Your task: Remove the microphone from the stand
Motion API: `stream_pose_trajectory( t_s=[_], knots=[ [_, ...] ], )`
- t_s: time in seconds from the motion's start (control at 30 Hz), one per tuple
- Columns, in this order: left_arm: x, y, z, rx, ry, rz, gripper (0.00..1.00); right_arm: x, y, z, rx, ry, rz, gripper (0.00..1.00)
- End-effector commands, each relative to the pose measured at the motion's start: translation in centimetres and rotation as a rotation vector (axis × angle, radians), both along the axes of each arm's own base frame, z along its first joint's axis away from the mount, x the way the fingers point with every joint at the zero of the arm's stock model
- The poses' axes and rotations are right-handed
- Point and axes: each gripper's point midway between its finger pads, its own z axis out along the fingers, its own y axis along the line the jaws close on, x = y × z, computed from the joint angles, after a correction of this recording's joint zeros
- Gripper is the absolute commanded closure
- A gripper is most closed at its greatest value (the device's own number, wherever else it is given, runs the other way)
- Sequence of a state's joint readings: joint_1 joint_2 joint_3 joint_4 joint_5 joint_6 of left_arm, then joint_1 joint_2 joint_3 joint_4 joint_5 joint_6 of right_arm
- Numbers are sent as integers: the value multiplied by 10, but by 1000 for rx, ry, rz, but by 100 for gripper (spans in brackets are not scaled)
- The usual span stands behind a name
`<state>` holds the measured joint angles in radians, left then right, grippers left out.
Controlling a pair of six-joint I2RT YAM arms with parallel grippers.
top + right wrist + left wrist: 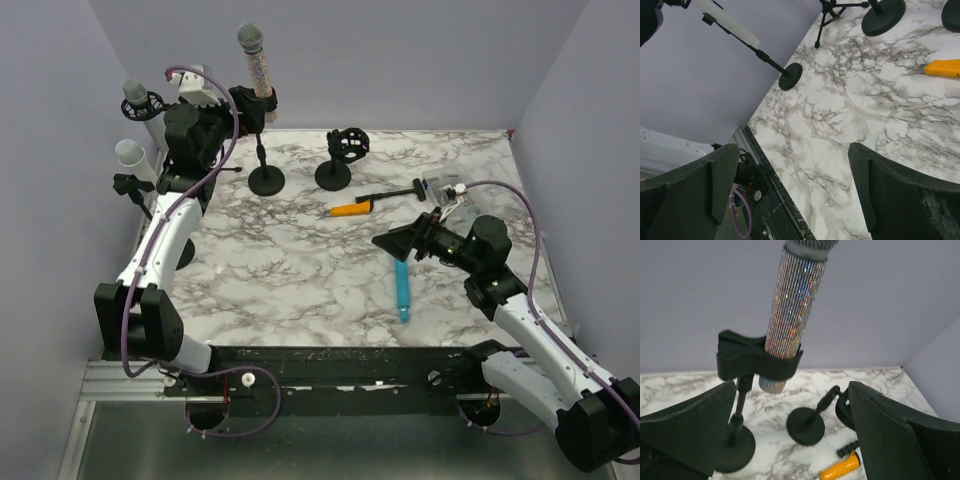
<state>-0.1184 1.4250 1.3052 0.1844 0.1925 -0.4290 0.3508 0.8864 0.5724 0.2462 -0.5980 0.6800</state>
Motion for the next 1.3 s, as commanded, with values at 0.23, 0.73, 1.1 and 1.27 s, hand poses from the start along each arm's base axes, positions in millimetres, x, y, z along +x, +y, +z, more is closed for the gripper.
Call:
stream_pose_trajectory(
  t_s=[0.23, 0.73, 1.1, 1.27],
  knots=[
    [73, 4, 48, 64, -187, 53, 6, -16, -7, -26, -64, 72, -1, 0],
    [133, -2, 38, 96, -206, 54, 43, -21, -23, -22, -92, 113, -94, 0],
    [62, -4, 61, 172, -170, 72, 92, -18, -24, -28, -97, 125, -106, 0],
    [11, -18, 52, 205, -97, 63, 100, -15, -21, -33, -106, 137, -98, 0]
  ],
)
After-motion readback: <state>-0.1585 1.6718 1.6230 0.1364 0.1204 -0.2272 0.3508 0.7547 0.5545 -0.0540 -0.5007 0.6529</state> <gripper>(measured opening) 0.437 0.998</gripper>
